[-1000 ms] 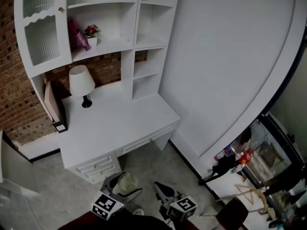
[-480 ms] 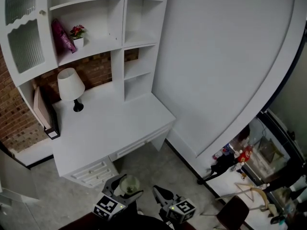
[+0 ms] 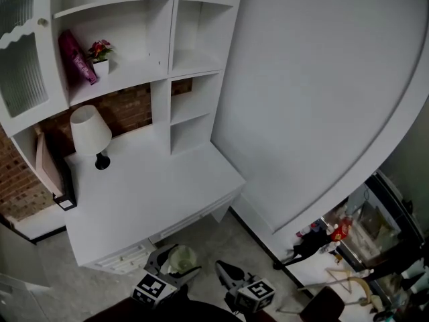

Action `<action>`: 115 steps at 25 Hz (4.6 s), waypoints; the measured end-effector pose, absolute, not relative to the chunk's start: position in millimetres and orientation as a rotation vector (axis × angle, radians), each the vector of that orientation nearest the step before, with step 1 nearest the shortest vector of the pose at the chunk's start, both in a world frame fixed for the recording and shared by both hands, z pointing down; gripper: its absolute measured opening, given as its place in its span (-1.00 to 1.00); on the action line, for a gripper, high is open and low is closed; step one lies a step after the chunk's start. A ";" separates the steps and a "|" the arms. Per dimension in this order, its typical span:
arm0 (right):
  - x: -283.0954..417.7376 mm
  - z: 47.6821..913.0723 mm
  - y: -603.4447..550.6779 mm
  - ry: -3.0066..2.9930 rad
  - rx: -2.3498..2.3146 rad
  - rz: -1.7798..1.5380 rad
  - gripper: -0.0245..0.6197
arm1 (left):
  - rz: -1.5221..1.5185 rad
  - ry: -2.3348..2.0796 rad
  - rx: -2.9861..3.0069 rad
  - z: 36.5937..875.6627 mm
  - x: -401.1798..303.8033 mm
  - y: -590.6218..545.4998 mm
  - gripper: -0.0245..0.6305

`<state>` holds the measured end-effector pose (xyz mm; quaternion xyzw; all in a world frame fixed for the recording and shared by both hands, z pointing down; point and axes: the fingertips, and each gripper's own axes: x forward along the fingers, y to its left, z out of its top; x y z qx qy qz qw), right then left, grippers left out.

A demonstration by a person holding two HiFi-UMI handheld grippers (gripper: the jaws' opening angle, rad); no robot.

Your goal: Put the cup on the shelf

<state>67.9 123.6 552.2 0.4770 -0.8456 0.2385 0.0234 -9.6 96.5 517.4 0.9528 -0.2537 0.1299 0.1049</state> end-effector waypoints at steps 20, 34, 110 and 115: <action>45.6 533.5 -93.4 -2.623 1.434 0.621 -0.91 | 0.329 -0.789 2.829 507.1 -32.4 -118.5 0.25; 35.9 538.7 -178.2 -2.690 1.242 0.608 -0.91 | 0.340 -0.997 2.726 519.5 -51.2 -183.8 0.25; 210.3 536.4 -350.8 -2.855 0.728 0.552 -0.91 | 0.407 -1.803 2.355 481.9 65.3 -603.2 0.25; 217.7 538.5 -359.0 -2.849 0.759 0.563 -0.91 | 0.439 -1.834 2.310 488.6 58.2 -626.2 0.25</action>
